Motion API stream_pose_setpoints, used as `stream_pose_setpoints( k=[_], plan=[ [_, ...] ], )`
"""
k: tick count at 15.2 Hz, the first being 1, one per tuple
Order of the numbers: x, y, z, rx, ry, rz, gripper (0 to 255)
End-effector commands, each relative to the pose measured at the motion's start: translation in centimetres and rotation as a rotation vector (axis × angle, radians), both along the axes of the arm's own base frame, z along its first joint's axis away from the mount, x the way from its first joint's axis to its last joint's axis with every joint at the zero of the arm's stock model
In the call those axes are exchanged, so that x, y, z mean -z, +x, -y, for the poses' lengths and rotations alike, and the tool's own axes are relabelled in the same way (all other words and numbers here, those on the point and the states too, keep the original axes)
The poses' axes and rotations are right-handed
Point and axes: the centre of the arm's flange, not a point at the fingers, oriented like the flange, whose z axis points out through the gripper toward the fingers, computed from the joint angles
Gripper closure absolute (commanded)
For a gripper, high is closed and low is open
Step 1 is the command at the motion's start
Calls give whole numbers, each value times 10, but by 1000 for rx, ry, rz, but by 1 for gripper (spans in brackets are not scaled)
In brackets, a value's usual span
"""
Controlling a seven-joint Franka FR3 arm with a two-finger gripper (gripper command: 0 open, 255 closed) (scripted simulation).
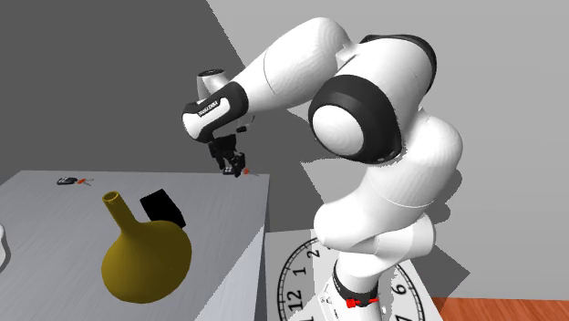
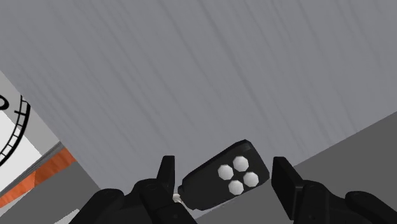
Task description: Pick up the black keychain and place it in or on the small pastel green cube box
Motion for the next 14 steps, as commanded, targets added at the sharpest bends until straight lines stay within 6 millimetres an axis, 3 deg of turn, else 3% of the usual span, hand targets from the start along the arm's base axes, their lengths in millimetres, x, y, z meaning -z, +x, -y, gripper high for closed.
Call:
stream_pose_setpoints(
  k=[1, 14],
  plan=[
    [-11, 0, -1, 0, 0, 0, 255],
    [-80, 0, -1, 0, 0, 0, 255]
  ],
)
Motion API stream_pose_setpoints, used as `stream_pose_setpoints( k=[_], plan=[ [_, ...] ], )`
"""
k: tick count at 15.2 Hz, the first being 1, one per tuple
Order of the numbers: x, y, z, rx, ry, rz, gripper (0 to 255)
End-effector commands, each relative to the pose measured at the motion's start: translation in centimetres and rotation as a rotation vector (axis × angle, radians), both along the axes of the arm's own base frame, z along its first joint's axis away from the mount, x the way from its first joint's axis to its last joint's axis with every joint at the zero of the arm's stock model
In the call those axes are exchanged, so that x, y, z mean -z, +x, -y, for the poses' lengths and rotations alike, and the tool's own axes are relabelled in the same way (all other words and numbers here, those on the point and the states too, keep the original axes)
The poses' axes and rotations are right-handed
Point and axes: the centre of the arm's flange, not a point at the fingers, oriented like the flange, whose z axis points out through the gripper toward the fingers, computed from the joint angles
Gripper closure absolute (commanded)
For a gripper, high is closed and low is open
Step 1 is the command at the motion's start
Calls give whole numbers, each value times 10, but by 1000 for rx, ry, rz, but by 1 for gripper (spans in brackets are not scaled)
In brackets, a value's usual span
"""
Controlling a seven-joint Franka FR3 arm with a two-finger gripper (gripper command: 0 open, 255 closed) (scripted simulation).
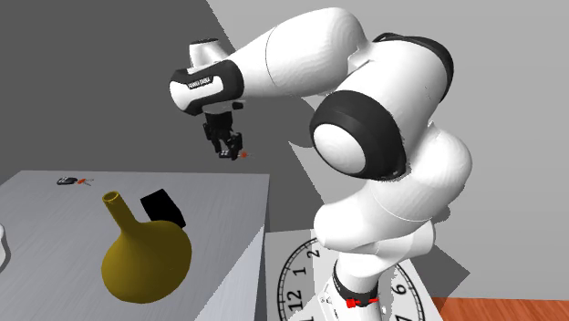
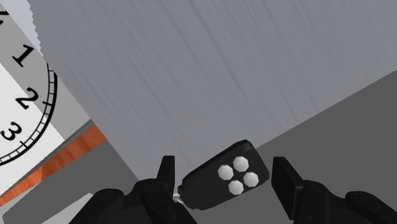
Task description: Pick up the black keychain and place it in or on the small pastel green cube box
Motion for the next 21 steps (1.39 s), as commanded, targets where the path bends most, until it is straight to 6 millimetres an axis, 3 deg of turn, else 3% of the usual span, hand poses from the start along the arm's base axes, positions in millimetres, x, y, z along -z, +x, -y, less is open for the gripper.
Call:
stream_pose_setpoints(
  k=[1, 7, 21],
  plan=[
    [-10, 1, 1, 0, 0, 0, 255],
    [-41, 1, 1, 0, 0, 0, 255],
    [-51, -89, -160, 0, 0, 0, 255]
  ],
)
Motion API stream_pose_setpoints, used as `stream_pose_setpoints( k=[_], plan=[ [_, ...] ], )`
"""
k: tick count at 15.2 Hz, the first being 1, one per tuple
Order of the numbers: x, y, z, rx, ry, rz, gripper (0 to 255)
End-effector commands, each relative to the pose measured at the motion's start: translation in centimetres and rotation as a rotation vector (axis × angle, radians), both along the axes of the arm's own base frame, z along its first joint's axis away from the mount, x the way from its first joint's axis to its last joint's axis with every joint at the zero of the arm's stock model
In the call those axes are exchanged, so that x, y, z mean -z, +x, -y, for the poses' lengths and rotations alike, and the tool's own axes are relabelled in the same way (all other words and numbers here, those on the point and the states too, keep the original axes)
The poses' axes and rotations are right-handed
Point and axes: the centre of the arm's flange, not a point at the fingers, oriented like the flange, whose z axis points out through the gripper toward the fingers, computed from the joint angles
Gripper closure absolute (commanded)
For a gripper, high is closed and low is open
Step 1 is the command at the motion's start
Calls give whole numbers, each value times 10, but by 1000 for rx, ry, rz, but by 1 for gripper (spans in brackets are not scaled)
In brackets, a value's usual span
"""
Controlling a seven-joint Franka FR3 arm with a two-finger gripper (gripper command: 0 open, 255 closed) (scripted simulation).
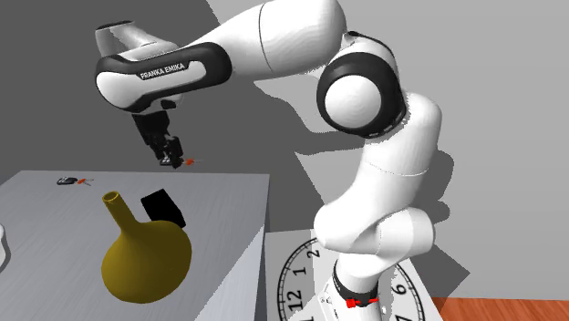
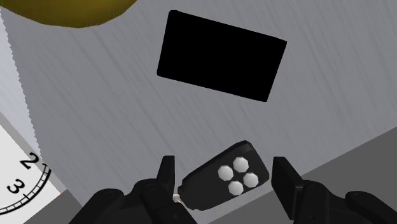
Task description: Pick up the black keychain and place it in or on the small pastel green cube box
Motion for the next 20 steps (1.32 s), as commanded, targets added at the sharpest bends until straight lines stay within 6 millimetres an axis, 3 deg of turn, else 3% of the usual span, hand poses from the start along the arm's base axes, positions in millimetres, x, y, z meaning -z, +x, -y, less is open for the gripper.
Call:
stream_pose_setpoints(
  k=[1, 5, 20],
  plan=[
    [-3, -9, -23, 9, 4, 5, 255],
    [-5, -31, -63, 9, 4, 5, 255],
    [74, -31, -63, 9, 4, 5, 255]
  ],
)
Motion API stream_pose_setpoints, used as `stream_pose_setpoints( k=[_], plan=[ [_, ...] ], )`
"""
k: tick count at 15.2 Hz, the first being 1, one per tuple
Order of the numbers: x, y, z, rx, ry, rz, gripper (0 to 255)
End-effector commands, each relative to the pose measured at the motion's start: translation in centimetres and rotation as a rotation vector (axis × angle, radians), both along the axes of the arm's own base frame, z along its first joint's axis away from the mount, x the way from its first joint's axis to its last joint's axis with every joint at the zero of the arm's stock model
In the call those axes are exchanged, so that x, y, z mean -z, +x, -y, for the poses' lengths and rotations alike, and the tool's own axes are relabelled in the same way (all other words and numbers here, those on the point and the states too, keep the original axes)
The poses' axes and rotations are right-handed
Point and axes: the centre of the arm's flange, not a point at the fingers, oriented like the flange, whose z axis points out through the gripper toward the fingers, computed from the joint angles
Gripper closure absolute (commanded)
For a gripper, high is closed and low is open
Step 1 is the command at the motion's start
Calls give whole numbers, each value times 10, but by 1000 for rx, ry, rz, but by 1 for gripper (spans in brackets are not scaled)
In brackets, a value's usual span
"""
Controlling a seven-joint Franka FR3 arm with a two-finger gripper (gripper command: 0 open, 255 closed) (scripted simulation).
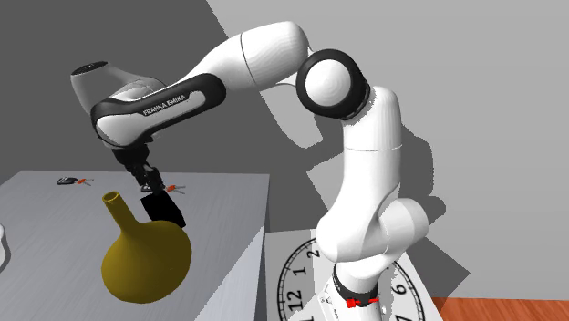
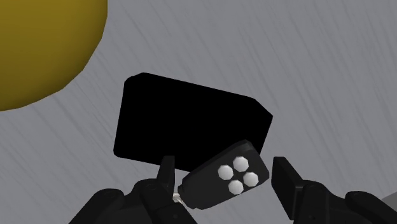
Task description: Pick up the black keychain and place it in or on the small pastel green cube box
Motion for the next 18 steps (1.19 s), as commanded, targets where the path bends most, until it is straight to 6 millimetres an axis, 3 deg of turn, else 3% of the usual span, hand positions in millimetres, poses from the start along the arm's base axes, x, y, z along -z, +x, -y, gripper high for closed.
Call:
stream_pose_setpoints(
  k=[1, 8, 9, 14, 18],
  plan=[
    [9, 0, 0, 0, 1, 0, 255],
    [9, 0, 0, 0, 0, 0, 255],
    [9, 0, 0, 0, 0, 0, 0],
    [9, 0, 0, 0, 0, 0, 0],
    [-41, -1, -1, 0, 1, 0, 0]
  ],
)
